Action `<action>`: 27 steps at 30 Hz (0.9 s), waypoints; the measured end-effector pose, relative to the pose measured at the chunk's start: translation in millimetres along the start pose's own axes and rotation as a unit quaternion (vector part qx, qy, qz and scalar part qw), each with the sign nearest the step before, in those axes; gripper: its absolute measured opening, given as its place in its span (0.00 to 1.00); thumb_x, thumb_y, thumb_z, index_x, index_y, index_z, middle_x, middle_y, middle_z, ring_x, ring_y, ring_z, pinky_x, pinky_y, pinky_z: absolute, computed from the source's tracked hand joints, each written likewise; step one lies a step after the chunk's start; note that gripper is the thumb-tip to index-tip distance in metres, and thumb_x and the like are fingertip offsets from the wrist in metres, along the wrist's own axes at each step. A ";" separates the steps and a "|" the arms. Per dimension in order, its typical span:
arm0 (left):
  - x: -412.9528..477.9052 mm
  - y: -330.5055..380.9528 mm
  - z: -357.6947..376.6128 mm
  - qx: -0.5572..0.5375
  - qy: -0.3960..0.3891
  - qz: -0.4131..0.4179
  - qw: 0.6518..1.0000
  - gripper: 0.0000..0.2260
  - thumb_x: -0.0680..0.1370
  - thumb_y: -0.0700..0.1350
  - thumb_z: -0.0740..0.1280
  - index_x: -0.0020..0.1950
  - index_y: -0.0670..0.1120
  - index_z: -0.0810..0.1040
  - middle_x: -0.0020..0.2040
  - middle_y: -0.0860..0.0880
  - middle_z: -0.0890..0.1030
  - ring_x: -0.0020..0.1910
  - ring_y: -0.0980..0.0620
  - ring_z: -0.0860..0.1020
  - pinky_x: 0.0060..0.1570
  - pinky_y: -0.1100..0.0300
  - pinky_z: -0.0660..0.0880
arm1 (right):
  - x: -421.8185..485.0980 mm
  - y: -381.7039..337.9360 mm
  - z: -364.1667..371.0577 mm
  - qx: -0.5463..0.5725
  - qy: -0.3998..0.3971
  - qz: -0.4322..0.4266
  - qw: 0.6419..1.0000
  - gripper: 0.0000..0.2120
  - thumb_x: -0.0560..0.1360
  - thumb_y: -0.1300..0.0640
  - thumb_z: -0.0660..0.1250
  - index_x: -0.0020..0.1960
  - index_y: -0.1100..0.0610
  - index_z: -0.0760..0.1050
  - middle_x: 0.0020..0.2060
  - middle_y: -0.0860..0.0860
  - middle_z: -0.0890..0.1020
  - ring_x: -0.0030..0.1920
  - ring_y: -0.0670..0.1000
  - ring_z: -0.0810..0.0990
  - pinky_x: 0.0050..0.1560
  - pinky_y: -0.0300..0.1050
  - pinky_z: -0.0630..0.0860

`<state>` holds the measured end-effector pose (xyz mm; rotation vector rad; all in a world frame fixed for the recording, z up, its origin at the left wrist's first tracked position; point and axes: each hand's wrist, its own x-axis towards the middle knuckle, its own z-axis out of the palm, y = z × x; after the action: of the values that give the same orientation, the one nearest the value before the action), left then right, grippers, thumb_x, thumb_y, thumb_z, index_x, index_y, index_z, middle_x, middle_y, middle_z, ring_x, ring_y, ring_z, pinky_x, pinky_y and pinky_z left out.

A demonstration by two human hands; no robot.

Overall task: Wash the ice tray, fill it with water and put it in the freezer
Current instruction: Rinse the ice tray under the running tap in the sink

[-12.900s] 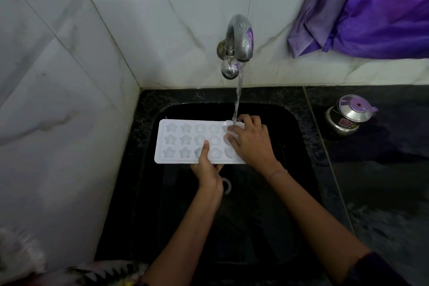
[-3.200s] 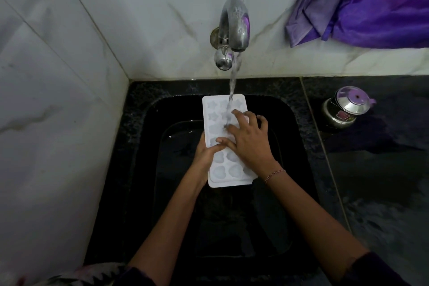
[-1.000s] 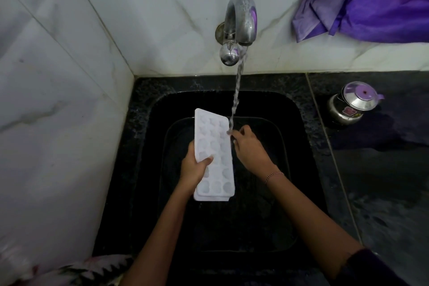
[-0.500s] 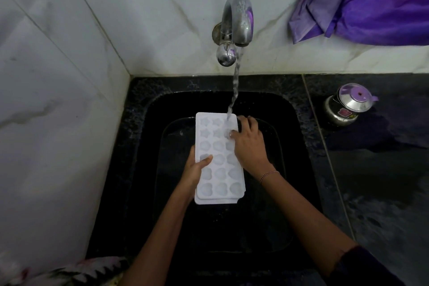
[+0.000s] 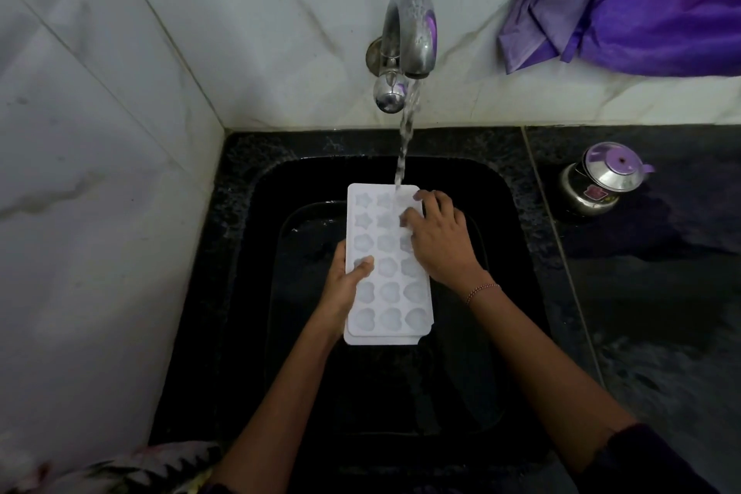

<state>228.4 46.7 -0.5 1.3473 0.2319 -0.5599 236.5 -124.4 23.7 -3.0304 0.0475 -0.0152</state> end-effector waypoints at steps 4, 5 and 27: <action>3.0 1.0 8.1 0.000 -0.007 0.002 1.000 0.14 0.78 0.40 0.66 0.59 0.54 0.72 0.54 0.46 0.81 0.53 0.42 0.81 0.52 0.43 0.78 | 0.6 -8.9 -4.1 -0.010 -0.006 -0.029 1.000 0.21 0.73 0.57 0.64 0.66 0.51 0.68 0.71 0.57 0.63 0.71 0.61 0.58 0.64 0.57 0.63; 4.5 1.5 9.4 -0.002 -0.008 0.004 1.000 0.14 0.78 0.40 0.66 0.59 0.55 0.72 0.54 0.47 0.81 0.53 0.43 0.81 0.53 0.44 0.78 | 0.9 -9.9 -4.4 -0.017 -0.008 -0.032 0.999 0.21 0.73 0.57 0.64 0.65 0.51 0.70 0.71 0.57 0.63 0.72 0.62 0.58 0.65 0.58 0.62; 2.9 0.1 23.7 0.010 -0.024 0.005 1.000 0.12 0.79 0.41 0.64 0.57 0.56 0.73 0.55 0.46 0.81 0.56 0.41 0.80 0.55 0.43 0.78 | 6.1 -7.5 -19.0 -0.106 -0.055 -0.040 0.992 0.17 0.77 0.54 0.58 0.66 0.53 0.69 0.70 0.54 0.62 0.69 0.58 0.60 0.65 0.60 0.57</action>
<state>227.2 23.2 3.5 1.3523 0.1801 -0.5860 242.6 -119.3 43.5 -3.2379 -0.0889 0.1607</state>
